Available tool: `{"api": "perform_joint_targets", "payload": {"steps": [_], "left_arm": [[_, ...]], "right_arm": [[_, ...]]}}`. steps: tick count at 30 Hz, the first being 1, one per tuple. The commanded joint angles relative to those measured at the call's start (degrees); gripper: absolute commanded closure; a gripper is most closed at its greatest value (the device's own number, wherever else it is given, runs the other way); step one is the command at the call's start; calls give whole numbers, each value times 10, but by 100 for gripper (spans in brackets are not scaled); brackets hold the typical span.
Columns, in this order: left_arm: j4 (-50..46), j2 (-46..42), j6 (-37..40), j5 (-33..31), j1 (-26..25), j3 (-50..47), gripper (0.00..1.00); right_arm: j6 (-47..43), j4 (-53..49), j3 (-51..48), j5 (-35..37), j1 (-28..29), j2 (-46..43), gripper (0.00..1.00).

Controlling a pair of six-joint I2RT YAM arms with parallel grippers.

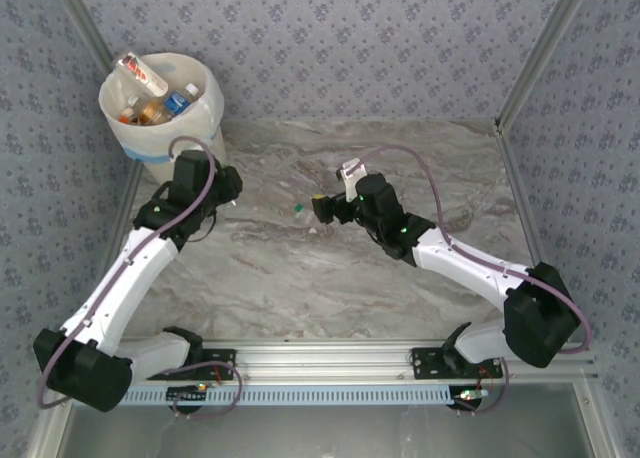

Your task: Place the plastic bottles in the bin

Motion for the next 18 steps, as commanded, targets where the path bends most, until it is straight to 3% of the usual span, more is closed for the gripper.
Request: {"api": "perform_joint_targets", "payload": {"steps": [1, 12, 18], "left_arm": [[-13, -7, 31, 33, 30, 54, 100], [-12, 62, 121, 29, 133, 234, 100], [-6, 133, 104, 37, 221, 307, 100]], "right_arm": [[10, 21, 18, 17, 7, 1, 1], [25, 18, 27, 53, 17, -1, 1], [23, 7, 27, 77, 30, -6, 1]]}}
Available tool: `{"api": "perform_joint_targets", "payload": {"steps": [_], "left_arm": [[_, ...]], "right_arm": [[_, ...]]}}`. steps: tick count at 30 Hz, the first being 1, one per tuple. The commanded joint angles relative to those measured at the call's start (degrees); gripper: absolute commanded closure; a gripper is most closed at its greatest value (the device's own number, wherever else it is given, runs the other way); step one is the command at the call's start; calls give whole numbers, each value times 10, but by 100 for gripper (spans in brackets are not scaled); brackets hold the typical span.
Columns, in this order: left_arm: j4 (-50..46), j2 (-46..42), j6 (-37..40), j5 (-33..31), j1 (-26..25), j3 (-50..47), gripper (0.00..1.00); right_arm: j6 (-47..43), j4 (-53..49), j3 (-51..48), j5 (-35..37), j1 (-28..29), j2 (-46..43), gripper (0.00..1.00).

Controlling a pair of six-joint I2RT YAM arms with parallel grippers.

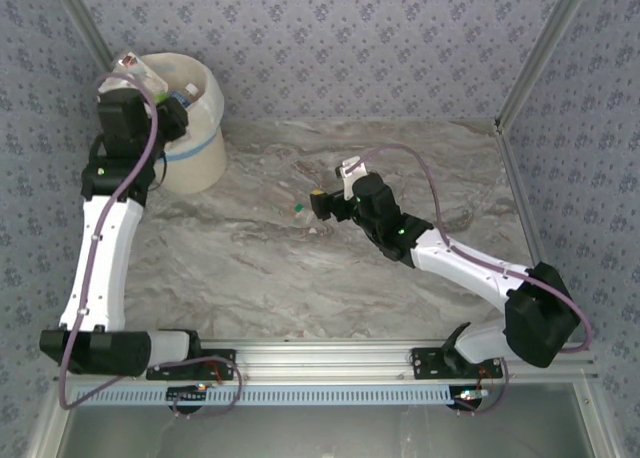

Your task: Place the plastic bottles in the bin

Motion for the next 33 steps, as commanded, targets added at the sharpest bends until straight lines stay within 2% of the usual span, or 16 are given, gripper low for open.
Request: {"api": "perform_joint_targets", "payload": {"steps": [1, 3, 5, 10, 21, 27, 28, 32, 33], "left_arm": [[10, 29, 3, -2, 38, 32, 100], [28, 49, -9, -2, 61, 45, 99], [42, 71, -25, -10, 78, 60, 92], [60, 142, -35, -9, 99, 119, 93], [-95, 330, -91, 4, 123, 348, 95], [-137, 393, -98, 22, 129, 424, 87], [-146, 401, -96, 23, 129, 436, 81], [-181, 428, -100, 21, 129, 473, 29], [-186, 430, -100, 22, 129, 479, 23]], "right_arm": [[7, -4, 17, 29, 10, -9, 1], [5, -11, 16, 34, 12, -14, 1], [5, -16, 16, 38, 13, -17, 1], [8, -22, 19, 45, 14, -21, 1], [10, -41, 21, 61, 25, -28, 1], [11, -50, 8, 80, 29, -42, 1], [11, -51, 7, 83, 29, -44, 1], [14, -52, 1, 88, 29, -48, 1], [14, -51, 1, 89, 30, -49, 1]]}}
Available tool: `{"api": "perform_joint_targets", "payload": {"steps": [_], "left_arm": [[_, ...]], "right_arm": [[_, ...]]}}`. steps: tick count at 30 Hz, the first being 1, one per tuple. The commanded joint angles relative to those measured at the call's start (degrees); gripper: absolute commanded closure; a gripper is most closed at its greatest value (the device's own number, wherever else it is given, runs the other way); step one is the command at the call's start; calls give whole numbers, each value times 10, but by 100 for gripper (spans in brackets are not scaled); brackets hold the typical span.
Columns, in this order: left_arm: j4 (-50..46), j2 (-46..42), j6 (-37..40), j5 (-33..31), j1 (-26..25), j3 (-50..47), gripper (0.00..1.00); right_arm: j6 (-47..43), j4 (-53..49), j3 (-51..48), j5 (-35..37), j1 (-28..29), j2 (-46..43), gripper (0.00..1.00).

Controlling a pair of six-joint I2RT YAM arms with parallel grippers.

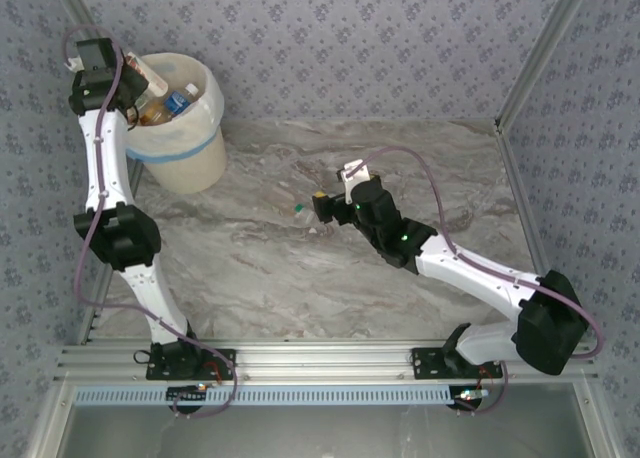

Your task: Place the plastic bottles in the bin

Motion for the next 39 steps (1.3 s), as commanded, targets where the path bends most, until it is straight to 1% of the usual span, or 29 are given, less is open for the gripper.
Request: {"api": "perform_joint_targets", "payload": {"steps": [1, 2, 3, 7, 11, 14, 16, 18, 21, 26, 32, 36, 39], "left_arm": [[-39, 6, -5, 9, 4, 42, 15], [-43, 7, -4, 10, 4, 47, 4], [-44, 7, -2, 9, 4, 50, 1], [-42, -4, 6, 18, 4, 53, 0], [-43, -21, 29, 57, 2, 46, 0], [-36, -51, 51, 72, -8, 11, 1], [-10, -88, 68, 80, -18, -42, 1], [35, -137, 78, 81, -34, -119, 1], [107, -206, 72, 87, -60, -226, 1], [154, -289, 56, 55, -125, -348, 0], [180, -346, 19, 26, -198, -451, 0], [174, -351, 6, 22, -239, -484, 0], [165, -343, -3, 17, -265, -497, 1]], "right_arm": [[12, -12, 0, 21, 5, -14, 1], [12, -12, 0, 21, 4, -14, 1], [11, -12, -1, 20, 5, -14, 1], [9, -12, -3, 22, 5, -15, 1], [9, -9, -8, 22, 4, -13, 1], [4, -11, -10, 13, 4, -7, 0], [1, -21, -6, -5, 1, 3, 0], [6, -35, 1, -17, -1, 14, 0], [19, -45, -1, -21, -1, 25, 0], [37, -57, -6, -23, -2, 32, 0], [51, -67, -16, -15, -4, 29, 0], [52, -66, -19, -20, -6, 27, 0], [66, -63, -23, -6, -7, 27, 0]]}}
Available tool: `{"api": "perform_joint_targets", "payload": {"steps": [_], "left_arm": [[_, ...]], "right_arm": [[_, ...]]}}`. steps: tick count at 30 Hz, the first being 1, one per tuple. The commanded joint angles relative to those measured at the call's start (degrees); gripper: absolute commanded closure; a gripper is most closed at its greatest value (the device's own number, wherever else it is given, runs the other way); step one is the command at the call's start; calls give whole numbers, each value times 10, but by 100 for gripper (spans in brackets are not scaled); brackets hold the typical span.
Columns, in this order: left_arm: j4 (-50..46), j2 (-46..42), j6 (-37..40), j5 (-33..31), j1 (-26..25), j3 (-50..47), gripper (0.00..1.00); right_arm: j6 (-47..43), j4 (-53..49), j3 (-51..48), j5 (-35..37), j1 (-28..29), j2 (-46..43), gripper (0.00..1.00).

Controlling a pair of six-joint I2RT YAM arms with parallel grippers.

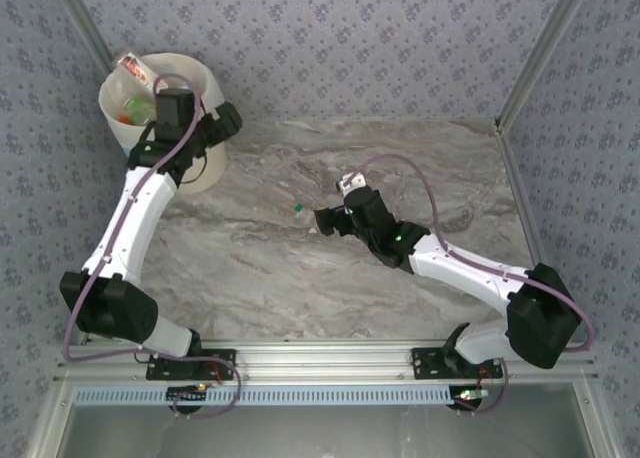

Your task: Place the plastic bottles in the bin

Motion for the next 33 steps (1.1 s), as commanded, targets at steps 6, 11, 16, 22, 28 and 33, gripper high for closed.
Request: {"api": "perform_joint_targets", "payload": {"steps": [6, 11, 16, 22, 28, 33], "left_arm": [[-6, 29, -41, -27, -59, -21, 1], [-22, 70, -62, -34, -86, -23, 1], [-24, 104, -93, -38, -108, -36, 1], [-22, 158, -140, -27, -112, -32, 1], [-28, 218, -193, -12, -111, -14, 1], [-18, 248, -252, 3, -112, -31, 1]], "right_arm": [[24, 15, -18, -22, -15, -8, 0], [23, 21, -34, -32, -20, -23, 0], [31, 21, -52, -27, -32, -41, 0], [34, 17, -62, -28, -42, -55, 0], [35, 15, -69, -24, -46, -66, 0], [40, 12, -79, -18, -46, -80, 0]]}}
